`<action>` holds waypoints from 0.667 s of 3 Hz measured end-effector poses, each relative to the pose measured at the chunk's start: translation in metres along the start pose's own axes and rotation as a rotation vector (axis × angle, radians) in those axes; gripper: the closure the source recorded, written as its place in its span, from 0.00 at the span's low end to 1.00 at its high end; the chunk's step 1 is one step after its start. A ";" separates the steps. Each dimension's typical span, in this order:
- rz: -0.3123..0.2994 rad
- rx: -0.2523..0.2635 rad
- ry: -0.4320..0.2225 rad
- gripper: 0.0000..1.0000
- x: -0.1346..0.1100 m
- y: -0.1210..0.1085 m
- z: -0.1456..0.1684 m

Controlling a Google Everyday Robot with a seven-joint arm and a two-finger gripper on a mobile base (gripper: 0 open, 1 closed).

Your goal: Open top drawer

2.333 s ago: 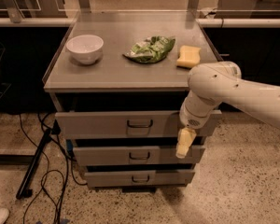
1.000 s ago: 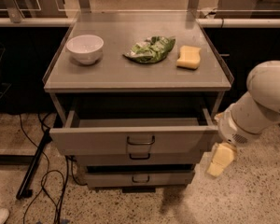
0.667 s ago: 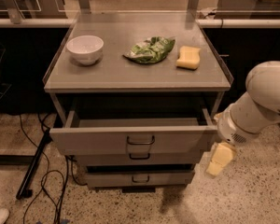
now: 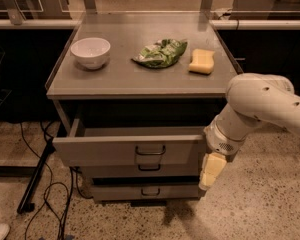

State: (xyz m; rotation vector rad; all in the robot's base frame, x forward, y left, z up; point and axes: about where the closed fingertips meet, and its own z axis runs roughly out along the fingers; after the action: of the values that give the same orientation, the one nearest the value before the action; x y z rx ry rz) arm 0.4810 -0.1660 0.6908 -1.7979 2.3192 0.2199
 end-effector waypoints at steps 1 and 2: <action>-0.028 -0.038 0.007 0.00 -0.006 0.004 0.020; -0.055 -0.062 0.021 0.00 -0.011 0.007 0.035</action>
Offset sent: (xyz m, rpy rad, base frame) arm -0.0012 0.0312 -0.0525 -0.0199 0.0736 0.1078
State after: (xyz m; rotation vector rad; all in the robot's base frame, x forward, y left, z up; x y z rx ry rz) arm 0.4790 -0.1456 0.6595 -1.8992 2.2979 0.2691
